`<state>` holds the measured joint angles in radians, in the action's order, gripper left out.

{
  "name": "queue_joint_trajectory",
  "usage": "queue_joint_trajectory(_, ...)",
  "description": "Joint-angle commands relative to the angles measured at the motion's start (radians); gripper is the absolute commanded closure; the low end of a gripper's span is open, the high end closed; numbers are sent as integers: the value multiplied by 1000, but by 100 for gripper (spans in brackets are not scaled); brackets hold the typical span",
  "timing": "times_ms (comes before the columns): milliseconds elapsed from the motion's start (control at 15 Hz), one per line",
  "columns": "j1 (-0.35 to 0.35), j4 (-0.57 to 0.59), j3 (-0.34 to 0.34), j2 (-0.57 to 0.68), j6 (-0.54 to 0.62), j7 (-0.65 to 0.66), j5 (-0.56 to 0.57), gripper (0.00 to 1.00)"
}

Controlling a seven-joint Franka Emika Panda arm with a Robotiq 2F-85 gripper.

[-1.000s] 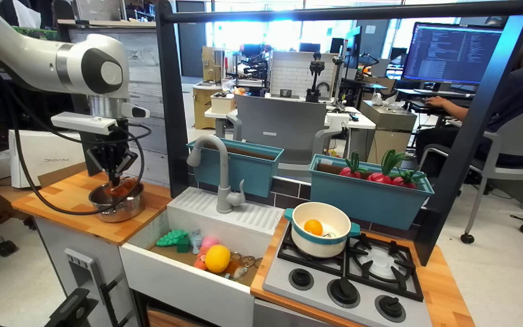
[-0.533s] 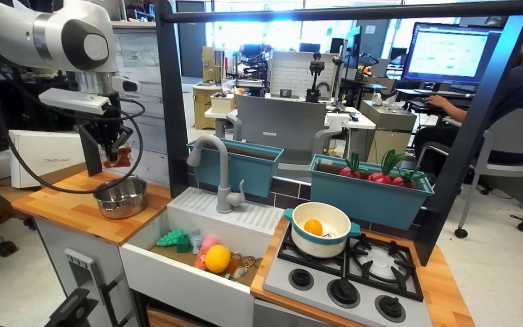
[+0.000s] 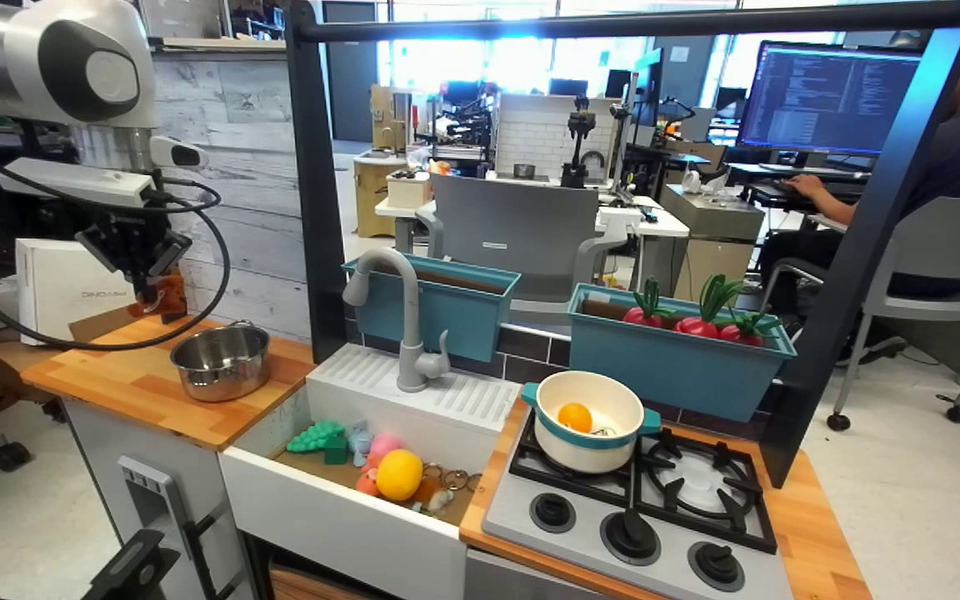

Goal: Remove the plush toy from the silver pot.

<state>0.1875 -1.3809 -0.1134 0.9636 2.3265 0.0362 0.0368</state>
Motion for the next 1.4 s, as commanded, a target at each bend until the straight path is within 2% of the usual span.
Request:
queue_joint_trajectory(0, 55, -54, 13, -27, 53, -1, 32, 99)
queue_joint_trajectory(333, 109, -28, 19, -11, 70, 8, 68, 99)
queue_joint_trajectory(667, 123, -4, 30, 5, 75, 19, 76, 99)
queue_joint_trajectory(1000, 157, -39, 103, 17, 296, 144, 92, 99)
queue_joint_trajectory(1133, 179, -35, 143, 39, 326, 182, 108, 99)
queue_joint_trajectory(1333, 193, -20, 174, 74, 297, 213, 112, 99)
